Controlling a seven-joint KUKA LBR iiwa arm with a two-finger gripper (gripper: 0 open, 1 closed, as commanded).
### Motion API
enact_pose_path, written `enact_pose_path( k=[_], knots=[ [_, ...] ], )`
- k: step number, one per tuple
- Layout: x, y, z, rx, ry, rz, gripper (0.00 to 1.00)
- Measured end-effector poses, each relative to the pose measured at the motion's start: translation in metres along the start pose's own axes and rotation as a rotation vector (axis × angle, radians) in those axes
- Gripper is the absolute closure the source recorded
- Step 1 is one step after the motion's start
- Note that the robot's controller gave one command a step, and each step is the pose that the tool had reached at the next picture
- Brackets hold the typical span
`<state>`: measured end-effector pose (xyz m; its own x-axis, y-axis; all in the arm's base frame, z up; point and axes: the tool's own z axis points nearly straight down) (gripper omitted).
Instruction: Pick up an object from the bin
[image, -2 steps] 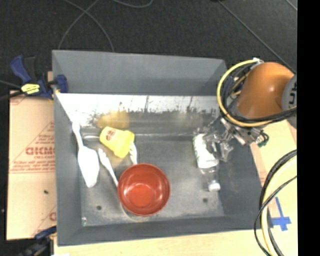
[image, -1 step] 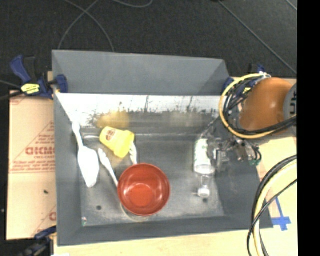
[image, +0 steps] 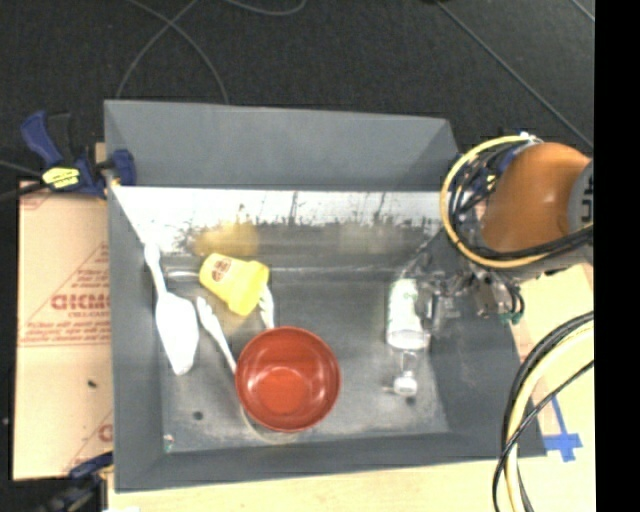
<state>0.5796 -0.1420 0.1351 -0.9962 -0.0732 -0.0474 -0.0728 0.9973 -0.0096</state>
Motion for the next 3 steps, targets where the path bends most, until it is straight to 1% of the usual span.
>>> enact_pose_path(
  k=[1, 2, 3],
  knots=[
    [0.025, 0.015, -0.028, 0.002, -0.002, -0.426, 1.0],
    [-0.042, 0.053, -0.013, 0.004, -0.013, -0.209, 1.0],
    [0.025, 0.009, 0.001, 0.007, -0.004, -0.321, 1.0]
  ],
)
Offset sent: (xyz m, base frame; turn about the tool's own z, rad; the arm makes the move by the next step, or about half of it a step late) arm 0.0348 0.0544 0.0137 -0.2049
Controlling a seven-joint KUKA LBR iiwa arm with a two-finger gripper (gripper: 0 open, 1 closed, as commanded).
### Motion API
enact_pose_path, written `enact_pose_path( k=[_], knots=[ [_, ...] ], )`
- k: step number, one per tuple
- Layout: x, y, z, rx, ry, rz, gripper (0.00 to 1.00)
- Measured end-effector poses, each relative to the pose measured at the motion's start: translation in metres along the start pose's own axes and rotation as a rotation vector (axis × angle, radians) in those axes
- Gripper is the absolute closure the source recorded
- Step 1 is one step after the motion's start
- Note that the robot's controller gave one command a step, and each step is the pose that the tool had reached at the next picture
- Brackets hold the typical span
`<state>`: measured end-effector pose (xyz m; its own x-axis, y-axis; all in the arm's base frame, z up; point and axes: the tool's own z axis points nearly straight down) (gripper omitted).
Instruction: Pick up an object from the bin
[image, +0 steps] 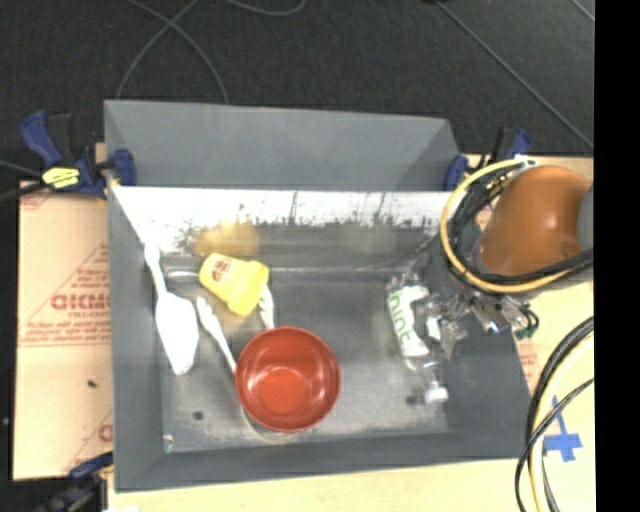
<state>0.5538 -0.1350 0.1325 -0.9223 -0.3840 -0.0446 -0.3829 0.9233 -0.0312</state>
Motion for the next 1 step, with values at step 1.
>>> enact_pose_path(
  k=[1],
  knots=[
    [-0.0041, 0.0045, 0.0028, 0.0, -0.002, -0.016, 1.0]
  ],
)
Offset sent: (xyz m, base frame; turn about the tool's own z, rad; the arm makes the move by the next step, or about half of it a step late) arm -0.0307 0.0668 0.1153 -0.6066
